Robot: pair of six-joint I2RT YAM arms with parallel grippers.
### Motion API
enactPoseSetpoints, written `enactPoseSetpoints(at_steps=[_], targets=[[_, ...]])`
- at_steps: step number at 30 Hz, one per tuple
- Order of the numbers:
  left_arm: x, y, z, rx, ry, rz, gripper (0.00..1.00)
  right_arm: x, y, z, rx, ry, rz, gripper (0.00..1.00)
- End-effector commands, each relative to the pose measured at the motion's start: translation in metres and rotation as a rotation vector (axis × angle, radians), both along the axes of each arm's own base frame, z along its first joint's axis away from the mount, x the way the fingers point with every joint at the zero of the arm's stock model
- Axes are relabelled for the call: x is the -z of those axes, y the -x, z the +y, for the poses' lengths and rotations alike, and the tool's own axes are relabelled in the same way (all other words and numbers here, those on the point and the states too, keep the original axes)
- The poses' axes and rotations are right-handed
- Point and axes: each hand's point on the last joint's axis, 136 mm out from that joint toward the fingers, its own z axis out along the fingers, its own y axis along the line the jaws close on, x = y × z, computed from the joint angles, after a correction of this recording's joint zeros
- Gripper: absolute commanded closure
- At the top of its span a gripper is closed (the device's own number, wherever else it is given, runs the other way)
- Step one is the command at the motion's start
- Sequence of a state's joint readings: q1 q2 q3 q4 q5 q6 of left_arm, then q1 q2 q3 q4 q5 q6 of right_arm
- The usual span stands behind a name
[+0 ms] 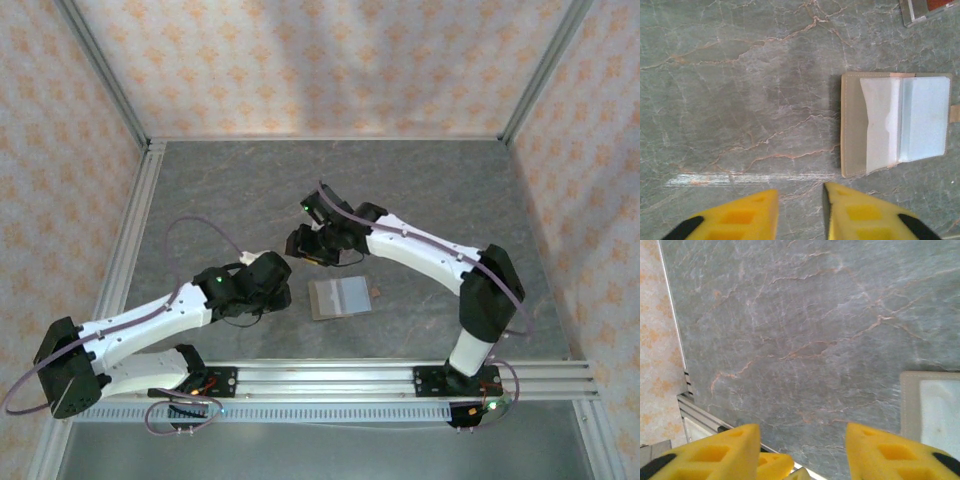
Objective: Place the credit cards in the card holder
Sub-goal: Flip over the card slot in the card holder, then pick up the credit card from the storage box.
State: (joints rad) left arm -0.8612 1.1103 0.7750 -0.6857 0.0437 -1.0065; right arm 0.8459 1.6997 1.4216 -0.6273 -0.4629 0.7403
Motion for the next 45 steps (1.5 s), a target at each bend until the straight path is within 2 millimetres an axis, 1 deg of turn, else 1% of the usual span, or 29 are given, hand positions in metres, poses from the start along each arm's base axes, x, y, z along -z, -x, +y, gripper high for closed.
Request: enactPoseSetpoints(at_steps=[1,5,8,10,12,14,16,17,21,25,27,30,32,35,38,40,45], targets=[[-0.005,-0.012,-0.014,-0.005,0.043,-0.023,0.61,-0.015,0.003,-0.052,0.012,0.116,-0.05,0.61],[-0.01,-0.023,-0.032,0.006,0.063,-0.046,0.49,-0.018,0.003,-0.096,0.051,0.154,-0.061,0.71],[-0.012,-0.029,-0.041,0.014,0.065,-0.046,0.43,-0.016,-0.004,-0.127,0.085,0.219,-0.069,0.79],[-0.012,-0.032,-0.05,0.037,0.077,-0.043,0.41,-0.015,-0.009,-0.141,0.105,0.248,-0.064,0.85],[-0.009,-0.037,-0.059,0.083,0.057,-0.04,0.4,-0.016,-0.015,-0.15,0.107,0.283,-0.096,0.86],[-0.005,-0.04,-0.067,0.14,0.019,-0.02,0.4,-0.015,-0.021,-0.149,0.093,0.291,-0.118,0.86],[-0.003,-0.042,-0.078,0.198,0.005,0.0,0.41,-0.016,-0.025,-0.141,0.078,0.278,-0.108,0.85],[-0.001,-0.043,-0.082,0.225,-0.001,0.005,0.41,-0.016,-0.029,-0.138,0.069,0.274,-0.105,0.82],[0.01,-0.047,-0.086,0.26,-0.018,0.023,0.42,-0.013,-0.046,-0.137,0.033,0.358,-0.119,0.73],[0.021,-0.044,-0.087,0.258,0.004,0.047,0.44,-0.006,-0.056,-0.133,-0.01,0.406,-0.103,0.71],[0.03,-0.045,-0.084,0.257,-0.004,0.063,0.46,0.001,-0.061,-0.13,-0.023,0.423,-0.099,0.71],[0.042,-0.048,-0.08,0.243,0.005,0.083,0.48,0.012,-0.068,-0.123,-0.057,0.429,-0.096,0.75],[0.046,-0.05,-0.071,0.198,0.023,0.095,0.48,0.018,-0.072,-0.119,-0.077,0.447,-0.088,0.76],[0.045,-0.051,-0.059,0.154,0.042,0.088,0.48,0.026,-0.076,-0.112,-0.117,0.471,-0.096,0.76],[0.049,-0.049,-0.046,0.134,0.018,0.099,0.48,0.032,-0.082,-0.107,-0.153,0.512,-0.106,0.76],[0.049,-0.049,-0.041,0.121,0.022,0.103,0.48,0.036,-0.085,-0.103,-0.179,0.542,-0.114,0.76],[0.043,-0.049,-0.031,0.094,0.034,0.082,0.48,0.049,-0.094,-0.097,-0.214,0.594,-0.121,0.76]])
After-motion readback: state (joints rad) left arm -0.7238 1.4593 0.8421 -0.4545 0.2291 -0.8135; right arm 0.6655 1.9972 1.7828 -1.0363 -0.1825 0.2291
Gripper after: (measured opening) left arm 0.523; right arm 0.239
